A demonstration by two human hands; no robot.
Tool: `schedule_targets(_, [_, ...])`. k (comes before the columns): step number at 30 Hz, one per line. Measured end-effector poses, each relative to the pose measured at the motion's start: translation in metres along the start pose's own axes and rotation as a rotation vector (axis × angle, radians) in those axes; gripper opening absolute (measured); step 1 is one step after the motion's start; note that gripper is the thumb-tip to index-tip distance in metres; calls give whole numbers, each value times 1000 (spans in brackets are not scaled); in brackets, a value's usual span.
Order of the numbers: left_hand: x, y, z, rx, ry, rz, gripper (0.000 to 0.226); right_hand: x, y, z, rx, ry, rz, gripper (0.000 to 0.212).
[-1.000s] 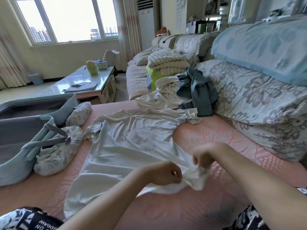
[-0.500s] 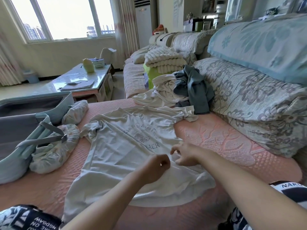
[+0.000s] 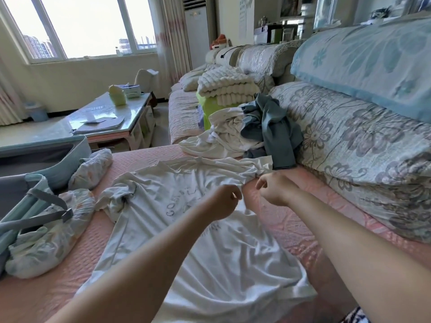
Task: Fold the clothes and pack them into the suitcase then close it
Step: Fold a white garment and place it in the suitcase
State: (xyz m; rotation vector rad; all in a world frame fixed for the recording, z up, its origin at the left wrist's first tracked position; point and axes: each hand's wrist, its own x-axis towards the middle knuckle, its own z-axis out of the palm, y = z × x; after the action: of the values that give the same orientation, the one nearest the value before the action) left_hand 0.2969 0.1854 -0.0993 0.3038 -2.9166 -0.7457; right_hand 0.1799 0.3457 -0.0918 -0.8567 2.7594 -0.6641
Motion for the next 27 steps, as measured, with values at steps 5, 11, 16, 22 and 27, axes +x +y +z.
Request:
schedule_targets(5, [77, -8, 19, 114, 45, -24, 22, 63, 21, 6, -146, 152, -27, 35])
schedule_targets(11, [149, -14, 61, 275, -19, -61, 46, 126, 52, 38, -379, 139, -198, 48])
schedule_targets(16, [175, -18, 65, 200, 73, -42, 22, 155, 63, 37, -633, 131, -288, 34])
schedule_targets(22, [178, -12, 75, -128, -154, 50, 22, 174, 90, 16, -872, 151, -38, 35])
schedule_targets(27, [194, -40, 53, -135, 139, -38, 18, 171, 65, 19, -862, 304, -193, 43])
